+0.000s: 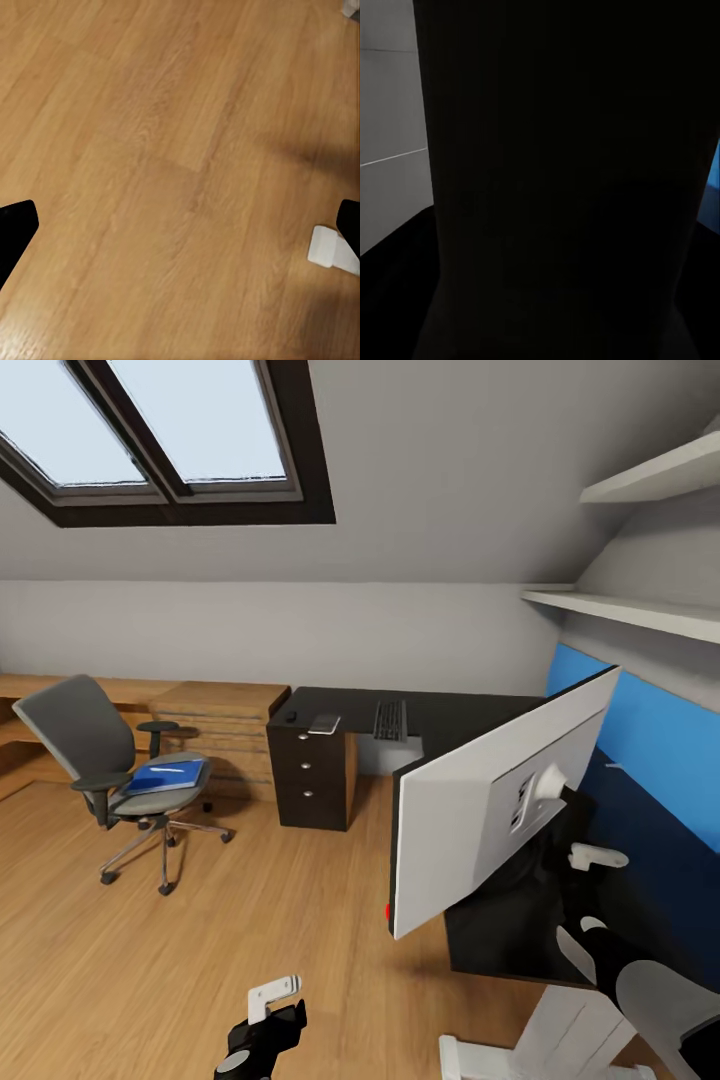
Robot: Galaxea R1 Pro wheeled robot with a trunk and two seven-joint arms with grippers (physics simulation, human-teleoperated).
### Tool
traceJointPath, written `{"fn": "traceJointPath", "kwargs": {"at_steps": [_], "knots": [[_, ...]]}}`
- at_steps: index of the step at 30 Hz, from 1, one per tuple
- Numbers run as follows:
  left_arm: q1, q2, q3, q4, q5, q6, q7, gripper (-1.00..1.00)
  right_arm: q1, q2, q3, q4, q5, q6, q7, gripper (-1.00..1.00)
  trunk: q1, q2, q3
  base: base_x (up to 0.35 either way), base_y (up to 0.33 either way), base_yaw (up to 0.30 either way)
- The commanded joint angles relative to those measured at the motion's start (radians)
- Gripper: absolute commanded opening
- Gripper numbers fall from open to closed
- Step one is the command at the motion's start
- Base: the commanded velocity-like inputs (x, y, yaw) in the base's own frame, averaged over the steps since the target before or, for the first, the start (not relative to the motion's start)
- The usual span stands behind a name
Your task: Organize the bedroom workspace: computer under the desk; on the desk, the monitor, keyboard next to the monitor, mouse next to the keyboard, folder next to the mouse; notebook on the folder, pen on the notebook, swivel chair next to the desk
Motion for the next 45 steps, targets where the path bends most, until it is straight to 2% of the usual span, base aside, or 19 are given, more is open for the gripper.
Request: {"fn": "traceJointPath", "kwargs": {"at_steps": [1,8,13,14,16,17,20,26,45], "knots": [[-0.001,0.001,-0.004,-0.002,0.004,0.003,0.008,1.00,-0.001,0.000,0.010,-0.002,0.009,-0.001,-0.008,-1.00,0.000,-0.001,-0.001,0.000,0.000,-0.035],[-0.001,0.005,-0.003,-0.002,0.004,0.005,0.008,1.00,-0.001,0.001,0.011,-0.002,0.009,-0.001,-0.008,-1.00,0.000,-0.001,-0.001,0.000,0.000,-0.012],[-0.001,0.038,-0.006,0.014,0.005,0.005,0.008,1.00,-0.001,0.002,0.011,-0.002,0.009,-0.001,-0.008,-1.00,0.000,-0.001,0.000,0.000,0.000,0.000],[0.000,0.047,-0.019,0.096,0.004,-0.003,0.006,1.00,-0.001,0.004,0.010,-0.002,0.008,0.000,-0.009,-1.00,0.000,-0.001,0.000,0.000,0.000,0.000],[0.000,0.050,-0.020,0.189,0.005,-0.007,0.003,1.00,-0.001,0.004,0.009,-0.002,0.005,0.001,-0.011,-1.00,0.000,-0.001,0.000,0.000,0.000,0.000],[0.001,0.049,-0.021,0.265,0.004,-0.016,-0.001,1.00,-0.001,0.003,0.008,-0.002,0.003,0.001,-0.013,-1.00,0.000,-0.001,0.000,0.000,0.000,0.000],[0.001,0.051,-0.020,0.313,0.005,-0.069,-0.004,1.00,-0.001,0.003,0.007,-0.002,0.002,0.002,-0.013,-1.00,0.000,-0.001,0.000,0.000,0.000,0.000],[0.001,0.052,-0.021,0.326,0.007,-0.099,-0.010,1.00,-0.001,0.003,0.007,-0.002,0.001,0.002,-0.014,-1.00,0.000,-0.001,0.000,0.000,-0.111,0.000],[0.001,0.053,-0.018,0.329,0.007,-0.104,-0.010,1.00,-0.001,0.003,0.008,-0.002,0.002,0.002,-0.014,-1.00,0.000,-0.001,0.000,0.000,-0.236,0.000]]}}
